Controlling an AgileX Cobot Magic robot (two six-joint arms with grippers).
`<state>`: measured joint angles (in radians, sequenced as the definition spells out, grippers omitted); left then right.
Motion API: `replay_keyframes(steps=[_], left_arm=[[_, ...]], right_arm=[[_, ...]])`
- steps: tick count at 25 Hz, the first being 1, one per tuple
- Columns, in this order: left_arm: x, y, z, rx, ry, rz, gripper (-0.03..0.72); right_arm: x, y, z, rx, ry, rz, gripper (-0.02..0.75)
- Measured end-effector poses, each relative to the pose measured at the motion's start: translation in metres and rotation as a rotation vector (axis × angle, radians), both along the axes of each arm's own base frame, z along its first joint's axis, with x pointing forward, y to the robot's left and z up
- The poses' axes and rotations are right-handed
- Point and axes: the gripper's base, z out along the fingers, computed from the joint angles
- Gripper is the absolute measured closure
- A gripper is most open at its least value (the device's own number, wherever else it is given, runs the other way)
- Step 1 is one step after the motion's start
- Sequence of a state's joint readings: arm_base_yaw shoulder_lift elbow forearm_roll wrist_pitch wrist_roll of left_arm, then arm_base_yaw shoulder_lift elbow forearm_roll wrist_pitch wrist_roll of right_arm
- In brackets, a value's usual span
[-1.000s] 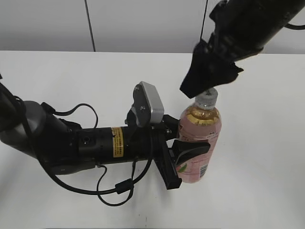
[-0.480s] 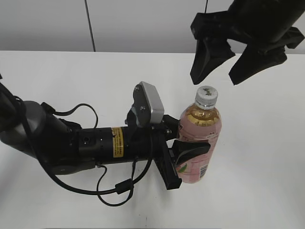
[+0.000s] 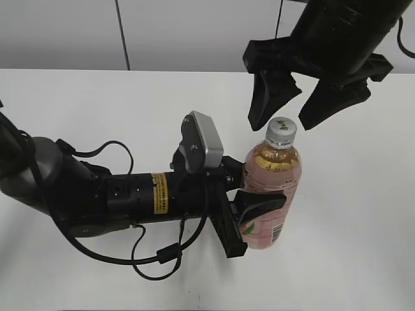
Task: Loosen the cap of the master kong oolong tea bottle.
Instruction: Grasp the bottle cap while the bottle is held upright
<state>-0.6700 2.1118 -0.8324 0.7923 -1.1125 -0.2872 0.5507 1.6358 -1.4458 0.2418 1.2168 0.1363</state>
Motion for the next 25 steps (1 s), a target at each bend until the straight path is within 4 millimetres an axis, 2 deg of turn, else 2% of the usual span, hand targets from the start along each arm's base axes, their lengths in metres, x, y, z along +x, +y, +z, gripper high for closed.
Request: replay_keyframes(steps=[2, 8, 15, 21, 25], left_arm=[[0.0000, 0.0000, 0.0000, 0.000, 0.000, 0.000, 0.409], [0.0000, 0.0000, 0.0000, 0.000, 0.000, 0.000, 0.409], [0.0000, 0.0000, 0.0000, 0.000, 0.000, 0.000, 0.409], [0.0000, 0.0000, 0.0000, 0.000, 0.000, 0.000, 0.409], [0.0000, 0.0000, 0.0000, 0.000, 0.000, 0.000, 0.409]], right_arm=[[-0.0012, 0.0016, 0.0000, -0.001, 0.000, 0.007, 0.206], [-0.0026, 0.0034, -0.0002, -0.009, -0.005, 0.018, 0.358], [-0.0030, 0.0035, -0.0006, -0.028, -0.020, 0.040, 0.456], [-0.0032, 0.0040, -0.0004, -0.046, -0.072, 0.194, 0.467], [-0.0032, 0.0040, -0.0002, -0.070, -0.149, 0.427, 0.467]])
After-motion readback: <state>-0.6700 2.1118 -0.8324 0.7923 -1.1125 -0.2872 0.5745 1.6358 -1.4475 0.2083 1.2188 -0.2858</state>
